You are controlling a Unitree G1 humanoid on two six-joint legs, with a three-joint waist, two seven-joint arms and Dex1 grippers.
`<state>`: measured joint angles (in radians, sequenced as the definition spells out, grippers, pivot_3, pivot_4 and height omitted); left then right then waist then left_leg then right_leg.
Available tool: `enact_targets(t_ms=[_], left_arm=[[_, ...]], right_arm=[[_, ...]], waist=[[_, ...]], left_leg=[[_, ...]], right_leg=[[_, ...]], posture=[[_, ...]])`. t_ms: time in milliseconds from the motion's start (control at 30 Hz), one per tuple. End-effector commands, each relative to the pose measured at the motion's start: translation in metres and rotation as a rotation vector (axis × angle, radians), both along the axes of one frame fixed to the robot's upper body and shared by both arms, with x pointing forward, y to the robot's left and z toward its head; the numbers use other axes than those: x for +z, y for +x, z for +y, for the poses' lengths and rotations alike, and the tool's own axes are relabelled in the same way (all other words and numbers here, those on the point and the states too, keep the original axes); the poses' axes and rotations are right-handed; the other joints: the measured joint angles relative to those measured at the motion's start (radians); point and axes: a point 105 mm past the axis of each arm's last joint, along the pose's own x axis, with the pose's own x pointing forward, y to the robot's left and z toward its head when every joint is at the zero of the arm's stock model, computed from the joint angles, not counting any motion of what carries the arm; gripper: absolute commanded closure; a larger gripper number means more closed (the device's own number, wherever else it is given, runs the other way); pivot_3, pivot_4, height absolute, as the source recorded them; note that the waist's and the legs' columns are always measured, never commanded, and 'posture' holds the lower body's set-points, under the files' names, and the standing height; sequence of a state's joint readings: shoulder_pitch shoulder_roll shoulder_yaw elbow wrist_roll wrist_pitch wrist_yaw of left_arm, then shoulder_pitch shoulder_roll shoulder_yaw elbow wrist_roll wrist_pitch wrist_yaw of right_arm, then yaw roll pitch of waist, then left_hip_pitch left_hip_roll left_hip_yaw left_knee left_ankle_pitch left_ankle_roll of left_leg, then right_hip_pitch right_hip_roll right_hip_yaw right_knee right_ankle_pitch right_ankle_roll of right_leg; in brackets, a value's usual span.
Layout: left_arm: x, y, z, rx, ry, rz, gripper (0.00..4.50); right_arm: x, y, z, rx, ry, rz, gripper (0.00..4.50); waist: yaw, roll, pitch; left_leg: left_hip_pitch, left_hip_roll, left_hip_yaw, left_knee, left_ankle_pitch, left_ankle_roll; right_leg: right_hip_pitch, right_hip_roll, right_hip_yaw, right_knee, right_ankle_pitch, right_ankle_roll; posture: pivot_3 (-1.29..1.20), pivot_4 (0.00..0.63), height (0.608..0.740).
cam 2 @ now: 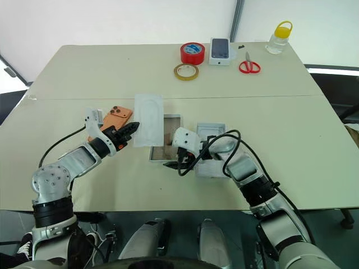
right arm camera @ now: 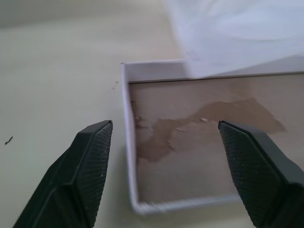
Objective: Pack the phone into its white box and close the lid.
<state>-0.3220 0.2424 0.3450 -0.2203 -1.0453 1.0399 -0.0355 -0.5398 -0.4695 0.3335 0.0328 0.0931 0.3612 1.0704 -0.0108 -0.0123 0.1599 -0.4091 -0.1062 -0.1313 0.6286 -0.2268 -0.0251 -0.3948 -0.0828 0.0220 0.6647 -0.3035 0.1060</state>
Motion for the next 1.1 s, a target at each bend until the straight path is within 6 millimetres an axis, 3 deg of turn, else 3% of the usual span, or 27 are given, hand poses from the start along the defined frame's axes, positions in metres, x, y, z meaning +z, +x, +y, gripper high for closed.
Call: enact_targets(t_ms=[33,133,233,467,767,867,1033,1100], left_arm=[[0.008,-0.001,-0.01,-0.002,0.002,-0.053,4.5],[0.003,-0.004,-0.024,-0.039,-0.007,-0.041,4.5],[-0.002,-0.008,-0.035,-0.08,0.005,-0.035,4.5],[-0.011,-0.01,-0.036,-0.067,0.026,-0.024,4.5],[-0.013,-0.014,-0.039,-0.058,0.015,-0.018,4.5],[-0.015,-0.013,-0.038,-0.038,0.022,-0.015,3.55],[-0.009,-0.013,-0.031,-0.02,0.05,-0.044,1.02],[-0.005,-0.014,-0.03,-0.028,0.073,-0.068,1.02]], right_arm=[[0.024,0.003,-0.031,-0.027,0.004,-0.036,1.08],[0.022,0.018,-0.066,-0.14,-0.053,-0.064,1.08],[0.021,0.027,-0.082,-0.203,-0.075,-0.083,1.08],[0.029,0.03,-0.075,-0.217,-0.016,-0.123,1.08],[0.027,0.035,-0.083,-0.246,-0.023,-0.142,1.08],[0.032,0.039,-0.08,-0.246,-0.009,-0.163,1.03],[0.042,0.047,-0.073,-0.284,0.075,-0.15,1.03],[0.043,0.049,-0.07,-0.299,0.116,-0.112,1.03]], waist=[[0.004,0.0,0.0],[0.003,-0.001,0.0],[-0.004,-0.001,0.0],[0.0,0.0,0.001],[0.0,0.0,0.001],[-0.002,0.0,0.001],[0.0,0.0,0.001],[-0.001,0.0,0.001]], left_leg=[[0.0,0.0,0.0,0.0,-0.001,0.001],[0.0,0.0,0.0,0.0,-0.003,0.004],[0.0,0.0,0.0,0.0,-0.003,0.005],[0.0,0.001,0.001,0.0,-0.002,0.003],[0.0,0.0,0.001,0.0,-0.002,0.003],[0.0,0.001,0.001,0.0,-0.002,0.003],[0.0,0.001,0.001,0.0,-0.002,0.003],[0.0,0.001,0.001,0.0,-0.001,0.002]], right_leg=[[0.0,0.0,0.0,0.0,0.0,0.0],[0.001,0.0,0.0,-0.001,0.0,0.0],[0.001,0.0,0.0,0.0,0.0,0.0],[0.0,0.001,0.0,0.001,0.0,0.0],[0.001,0.0,0.0,-0.001,0.0,0.0],[0.0,0.0,0.0,0.0,0.0,0.0],[0.0,0.0,0.0,0.0,0.0,0.0],[0.0,0.0,0.0,0.0,0.0,0.0]], posture=[[0.0,0.15,0.74],[0.0,0.15,0.74],[0.0,0.15,0.74],[0.0,0.15,0.74],[0.0,0.15,0.74],[0.0,0.15,0.74],[0.0,0.15,0.74],[0.0,0.15,0.74]])
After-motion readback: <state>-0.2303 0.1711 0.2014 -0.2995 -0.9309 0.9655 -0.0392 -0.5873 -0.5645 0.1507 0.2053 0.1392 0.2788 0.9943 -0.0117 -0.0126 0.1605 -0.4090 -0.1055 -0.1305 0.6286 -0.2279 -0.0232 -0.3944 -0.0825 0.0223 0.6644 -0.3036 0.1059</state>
